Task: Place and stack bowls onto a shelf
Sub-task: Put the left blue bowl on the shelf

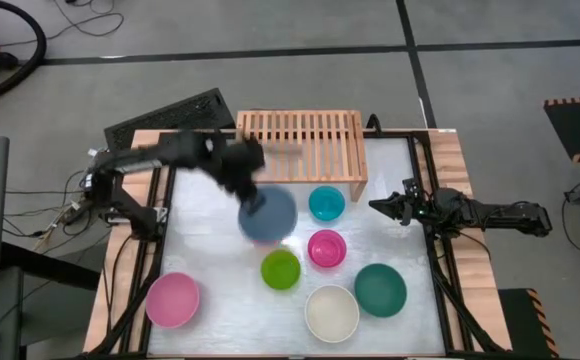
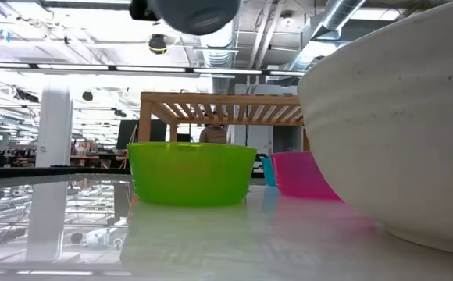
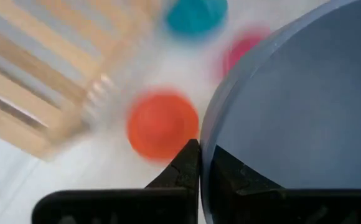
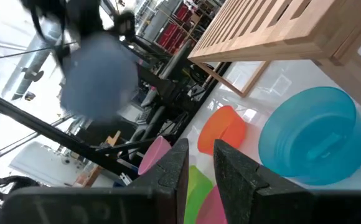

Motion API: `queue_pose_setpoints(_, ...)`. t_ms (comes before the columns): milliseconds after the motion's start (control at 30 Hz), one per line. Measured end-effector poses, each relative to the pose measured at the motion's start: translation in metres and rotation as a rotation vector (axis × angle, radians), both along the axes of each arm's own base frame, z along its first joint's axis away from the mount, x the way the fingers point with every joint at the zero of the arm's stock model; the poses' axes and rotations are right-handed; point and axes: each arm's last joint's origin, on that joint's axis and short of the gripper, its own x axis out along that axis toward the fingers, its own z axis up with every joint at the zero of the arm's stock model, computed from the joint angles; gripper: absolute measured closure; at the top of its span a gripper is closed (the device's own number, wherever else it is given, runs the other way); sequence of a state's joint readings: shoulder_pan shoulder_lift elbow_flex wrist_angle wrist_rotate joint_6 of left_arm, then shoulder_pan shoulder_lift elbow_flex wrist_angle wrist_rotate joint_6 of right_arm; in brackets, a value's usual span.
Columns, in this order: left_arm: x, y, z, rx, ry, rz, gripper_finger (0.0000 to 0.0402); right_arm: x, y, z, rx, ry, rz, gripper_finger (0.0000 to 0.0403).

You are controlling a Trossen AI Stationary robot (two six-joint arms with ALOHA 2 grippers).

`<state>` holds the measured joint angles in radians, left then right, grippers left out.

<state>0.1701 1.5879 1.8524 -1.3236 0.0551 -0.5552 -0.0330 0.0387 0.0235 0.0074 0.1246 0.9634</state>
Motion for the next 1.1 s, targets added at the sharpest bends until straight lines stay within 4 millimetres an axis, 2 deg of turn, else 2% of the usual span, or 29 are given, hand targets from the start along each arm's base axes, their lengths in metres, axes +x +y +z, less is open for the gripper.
queue_pose_setpoints(100, -0.014, 0.041, 0.026, 0.025, -0.105, 0.209, 0.0401, 0.0, 0.0, 0.0, -0.003, 0.0, -0.001, 0.03)
queue_pose_setpoints(200, -0.021, 0.083, 0.036, 0.038, -0.199, 0.373, 0.0401, 0.0, 0.0, 0.0, -0.004, 0.0, -0.001, 0.03)
queue_pose_setpoints(367, -0.016, 0.149, 0.023, -0.056, -0.256, 0.466, 0.0401, 0.0, 0.0, 0.0, -0.003, 0.0, -0.002, 0.03)
queue_pose_setpoints(567, 0.002, 0.206, 0.001, -0.18, -0.206, 0.505, 0.0401, 0.0, 0.0, 0.0, -0.003, 0.001, -0.003, 0.03)
queue_pose_setpoints(667, 0.013, 0.224, -0.011, -0.201, -0.182, 0.512, 0.0401, 0.0, 0.0, 0.0, -0.003, 0.001, -0.004, 0.03)
queue_pose_setpoints(767, 0.016, 0.232, -0.027, -0.271, -0.183, 0.538, 0.0401, 0.0, 0.0, 0.0, -0.003, 0.001, -0.006, 0.03)
queue_pose_setpoints(1100, 0.017, 0.237, -0.037, -0.069, -0.055, 0.535, 0.0401, 0.0, 0.0, 0.0, 0.012, -0.002, -0.006, 0.03)
